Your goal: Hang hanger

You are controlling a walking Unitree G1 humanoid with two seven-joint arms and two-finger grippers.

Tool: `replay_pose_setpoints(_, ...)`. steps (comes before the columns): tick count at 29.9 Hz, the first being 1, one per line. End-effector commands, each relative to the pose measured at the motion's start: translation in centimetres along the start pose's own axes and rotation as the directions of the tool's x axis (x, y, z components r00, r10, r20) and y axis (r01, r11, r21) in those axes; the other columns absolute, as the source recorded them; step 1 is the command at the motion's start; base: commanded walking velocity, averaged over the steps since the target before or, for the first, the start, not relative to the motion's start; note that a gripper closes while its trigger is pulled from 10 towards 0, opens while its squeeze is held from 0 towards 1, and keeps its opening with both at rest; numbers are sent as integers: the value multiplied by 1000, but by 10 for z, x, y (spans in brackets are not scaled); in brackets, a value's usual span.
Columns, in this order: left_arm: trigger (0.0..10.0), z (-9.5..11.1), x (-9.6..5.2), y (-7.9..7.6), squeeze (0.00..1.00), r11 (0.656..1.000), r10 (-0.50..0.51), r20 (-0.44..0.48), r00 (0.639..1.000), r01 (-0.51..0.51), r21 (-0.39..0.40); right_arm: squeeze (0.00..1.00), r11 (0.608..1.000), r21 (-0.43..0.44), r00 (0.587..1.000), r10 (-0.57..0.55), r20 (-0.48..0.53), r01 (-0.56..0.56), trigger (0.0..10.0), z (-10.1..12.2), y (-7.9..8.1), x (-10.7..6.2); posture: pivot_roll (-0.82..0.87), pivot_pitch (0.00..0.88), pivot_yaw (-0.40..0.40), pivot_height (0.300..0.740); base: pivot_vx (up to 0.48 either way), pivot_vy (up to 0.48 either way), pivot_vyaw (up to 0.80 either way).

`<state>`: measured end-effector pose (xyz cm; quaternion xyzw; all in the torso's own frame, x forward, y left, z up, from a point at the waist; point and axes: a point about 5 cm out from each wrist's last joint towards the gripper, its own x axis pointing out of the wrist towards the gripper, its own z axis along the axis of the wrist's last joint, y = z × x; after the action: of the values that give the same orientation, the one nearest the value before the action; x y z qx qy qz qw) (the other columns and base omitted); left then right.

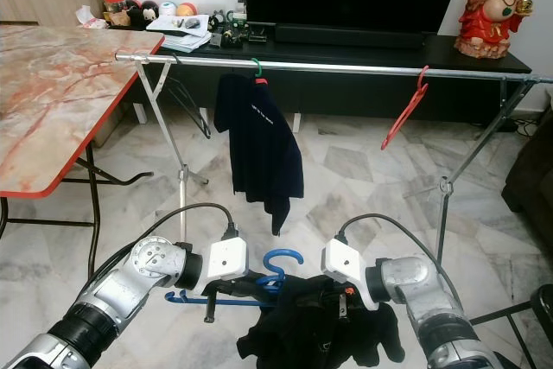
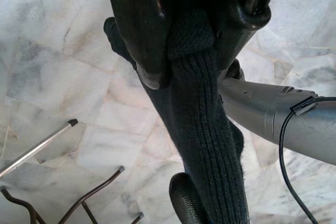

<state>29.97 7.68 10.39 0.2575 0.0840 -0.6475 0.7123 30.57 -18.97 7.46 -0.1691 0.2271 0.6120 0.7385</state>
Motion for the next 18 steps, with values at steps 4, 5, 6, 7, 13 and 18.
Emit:
replay_pose_setpoints(4,10000,20,0,3,1000,999,3,83,997,-8,53,0,1000,12,1000,19,11,-19,0,-2,4,8,7,3,-45,740,0,0,0)
replay_pose_setpoints(5,10000,20,0,1,1000,999,-20,81,997,16,44,0,1000,15,1000,18,9,-18,0,-2,4,8,8,1,-46,740,0,0,0)
replay_pose_setpoints(6,10000,19,0,-1,1000,999,-39,79,996,36,38,0,1000,17,1000,16,8,-16,0,-3,4,7,8,1,-46,740,0,0,0)
replay_pose_setpoints(7,10000,19,0,-2,1000,998,-51,77,996,48,37,0,1000,20,1000,14,7,-14,0,-3,4,7,8,1,-46,740,0,0,0)
replay_pose_setpoints(13,10000,14,-4,-4,1000,997,-74,47,996,72,39,0,999,39,999,2,-47,0,0,-15,8,4,11,3,-47,740,0,0,0)
replay_pose_setpoints(18,10000,10,-13,-7,1000,994,-103,10,995,102,29,0,997,44,995,-61,-78,65,0,-21,6,0,13,12,-49,740,0,0,0)
